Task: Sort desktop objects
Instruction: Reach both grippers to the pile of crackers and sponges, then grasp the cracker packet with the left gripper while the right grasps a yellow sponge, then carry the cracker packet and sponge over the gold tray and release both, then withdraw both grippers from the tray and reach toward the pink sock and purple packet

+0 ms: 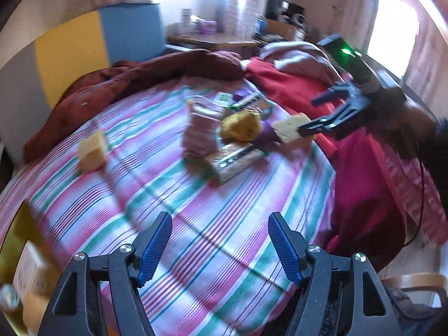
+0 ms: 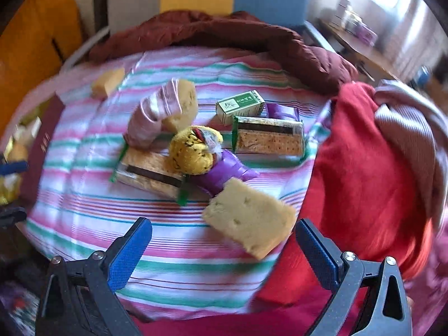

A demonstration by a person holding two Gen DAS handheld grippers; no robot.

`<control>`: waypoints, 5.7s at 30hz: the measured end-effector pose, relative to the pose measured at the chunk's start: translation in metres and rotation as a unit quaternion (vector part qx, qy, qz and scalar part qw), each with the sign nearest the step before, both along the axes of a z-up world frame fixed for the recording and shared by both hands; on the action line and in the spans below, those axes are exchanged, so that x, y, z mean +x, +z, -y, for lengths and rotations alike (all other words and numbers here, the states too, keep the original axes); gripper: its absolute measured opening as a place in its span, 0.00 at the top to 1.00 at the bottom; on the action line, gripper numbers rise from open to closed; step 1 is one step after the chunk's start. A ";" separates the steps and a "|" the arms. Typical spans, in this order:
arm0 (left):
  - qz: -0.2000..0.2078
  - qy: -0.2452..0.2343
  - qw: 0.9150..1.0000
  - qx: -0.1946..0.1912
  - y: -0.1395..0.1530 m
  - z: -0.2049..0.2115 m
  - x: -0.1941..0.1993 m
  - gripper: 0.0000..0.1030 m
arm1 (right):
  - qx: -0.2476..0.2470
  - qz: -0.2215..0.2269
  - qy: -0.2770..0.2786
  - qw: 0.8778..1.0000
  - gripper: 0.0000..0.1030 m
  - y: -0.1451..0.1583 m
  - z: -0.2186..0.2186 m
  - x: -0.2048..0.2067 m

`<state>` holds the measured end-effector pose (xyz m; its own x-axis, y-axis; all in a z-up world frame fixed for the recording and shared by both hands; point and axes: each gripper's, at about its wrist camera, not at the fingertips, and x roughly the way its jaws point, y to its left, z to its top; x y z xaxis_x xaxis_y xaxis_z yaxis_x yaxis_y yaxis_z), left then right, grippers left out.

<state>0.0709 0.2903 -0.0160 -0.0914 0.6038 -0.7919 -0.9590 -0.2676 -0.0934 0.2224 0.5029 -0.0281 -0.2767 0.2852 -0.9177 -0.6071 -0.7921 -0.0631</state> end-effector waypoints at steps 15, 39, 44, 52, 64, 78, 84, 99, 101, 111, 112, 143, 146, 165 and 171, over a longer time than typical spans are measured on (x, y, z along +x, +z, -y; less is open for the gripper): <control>-0.004 -0.142 0.989 -0.031 -0.023 -0.088 0.004 0.31 | 0.020 0.119 0.097 0.988 0.31 -0.049 -0.014 -0.017; -0.031 -0.233 0.963 -0.133 -0.080 -0.175 -0.021 0.40 | -0.007 0.054 0.065 0.996 0.28 -0.033 -0.017 0.012; -0.025 -0.210 0.969 -0.126 -0.077 -0.161 -0.021 0.54 | -0.006 0.061 0.067 0.996 0.28 -0.037 -0.008 0.015; 0.002 -0.117 0.987 -0.109 -0.074 -0.117 -0.021 0.54 | 0.006 0.081 0.074 0.994 0.30 -0.039 0.000 0.012; 0.047 0.021 0.996 -0.067 -0.068 -0.030 -0.024 0.55 | 0.016 0.082 0.068 0.994 0.37 -0.033 0.024 0.008; 0.060 0.067 0.995 -0.044 -0.078 -0.015 -0.024 0.55 | 0.007 0.065 0.071 0.995 0.25 -0.026 0.049 -0.013; 0.062 0.071 0.995 -0.038 -0.078 -0.006 -0.025 0.55 | -0.002 0.076 0.083 0.994 0.06 -0.018 0.028 -0.007; 0.064 0.094 0.993 -0.017 -0.075 0.006 -0.024 0.55 | -0.018 0.120 0.101 0.987 0.42 -0.052 0.032 -0.019; 0.068 0.102 0.992 -0.008 -0.070 0.012 -0.024 0.55 | -0.010 0.099 0.093 0.991 0.42 -0.037 0.039 -0.012; 0.074 0.183 0.979 0.053 -0.025 0.071 -0.042 0.55 | -0.037 -0.065 0.128 0.989 0.42 0.011 0.106 -0.064; 0.074 0.196 0.976 0.061 -0.019 0.081 -0.046 0.55 | -0.044 -0.076 0.139 0.986 0.42 0.011 0.113 -0.078; 0.049 0.531 0.844 0.055 -0.035 0.325 -0.154 0.47 | -0.277 -0.237 0.199 0.910 0.10 0.022 0.276 -0.374; 0.051 0.537 0.840 0.062 -0.034 0.329 -0.147 0.47 | -0.272 -0.227 0.196 0.914 0.10 0.014 0.277 -0.364; 0.014 0.494 0.864 0.093 0.010 0.304 -0.106 0.47 | -0.079 -0.244 0.163 0.953 0.00 0.021 0.269 -0.255; 0.008 0.461 0.882 0.094 0.016 0.276 -0.095 0.47 | 0.031 -0.226 0.124 0.966 0.00 0.023 0.252 -0.216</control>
<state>-0.0242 0.0139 -0.0004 -0.6015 0.3991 -0.6920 -0.3396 -0.9118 -0.2307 0.0060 0.2505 -0.0047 -0.7121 0.2100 -0.6699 -0.3762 -0.9198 0.1116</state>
